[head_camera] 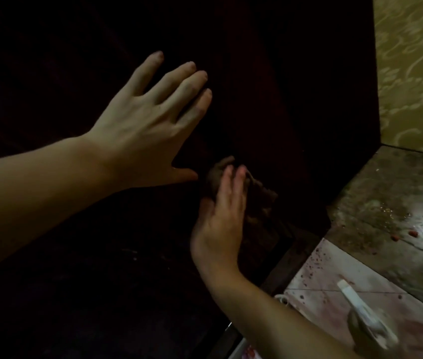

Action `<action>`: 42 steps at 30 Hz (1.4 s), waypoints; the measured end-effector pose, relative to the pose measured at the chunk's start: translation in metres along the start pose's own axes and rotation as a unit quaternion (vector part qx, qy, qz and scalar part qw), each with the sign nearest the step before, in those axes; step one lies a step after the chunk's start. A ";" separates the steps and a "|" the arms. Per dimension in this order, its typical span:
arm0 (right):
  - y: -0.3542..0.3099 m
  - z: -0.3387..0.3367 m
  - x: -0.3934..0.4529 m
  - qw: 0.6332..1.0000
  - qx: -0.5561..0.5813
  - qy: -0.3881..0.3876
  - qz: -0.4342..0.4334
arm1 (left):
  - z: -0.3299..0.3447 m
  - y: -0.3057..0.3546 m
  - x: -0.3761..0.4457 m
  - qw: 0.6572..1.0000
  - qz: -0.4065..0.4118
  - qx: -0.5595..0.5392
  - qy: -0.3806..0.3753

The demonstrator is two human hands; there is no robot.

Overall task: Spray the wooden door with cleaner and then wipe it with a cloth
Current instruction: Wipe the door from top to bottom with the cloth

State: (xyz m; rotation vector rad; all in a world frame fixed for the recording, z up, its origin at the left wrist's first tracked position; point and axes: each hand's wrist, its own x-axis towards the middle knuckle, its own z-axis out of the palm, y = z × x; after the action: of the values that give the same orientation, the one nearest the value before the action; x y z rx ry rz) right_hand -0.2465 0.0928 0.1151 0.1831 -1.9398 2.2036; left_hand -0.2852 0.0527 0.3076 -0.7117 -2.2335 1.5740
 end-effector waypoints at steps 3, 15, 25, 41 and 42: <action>0.031 -0.004 -0.004 0.992 0.016 0.028 0.118 | -0.006 -0.003 0.001 1.000 -0.014 -0.019 0.000; -0.039 0.019 0.017 0.991 -0.072 0.034 -0.109 | -0.026 -0.045 -0.026 0.991 -0.123 0.008 -0.049; -0.102 0.025 0.043 0.972 -0.047 0.021 -0.231 | -0.040 -0.071 -0.043 0.990 -0.134 0.014 -0.039; -0.122 0.016 0.087 0.913 -0.014 -0.029 -0.406 | -0.059 -0.117 -0.056 0.983 -0.179 0.022 -0.023; -0.134 0.017 0.095 0.908 -0.015 -0.033 -0.417 | -0.059 -0.119 -0.056 0.984 -0.177 0.021 -0.018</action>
State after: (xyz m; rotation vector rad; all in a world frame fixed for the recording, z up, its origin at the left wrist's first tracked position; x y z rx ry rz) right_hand -0.3084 0.0984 0.2679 0.9016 -1.4918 1.5905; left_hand -0.2335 0.0353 0.4413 -0.2546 -2.1942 1.4588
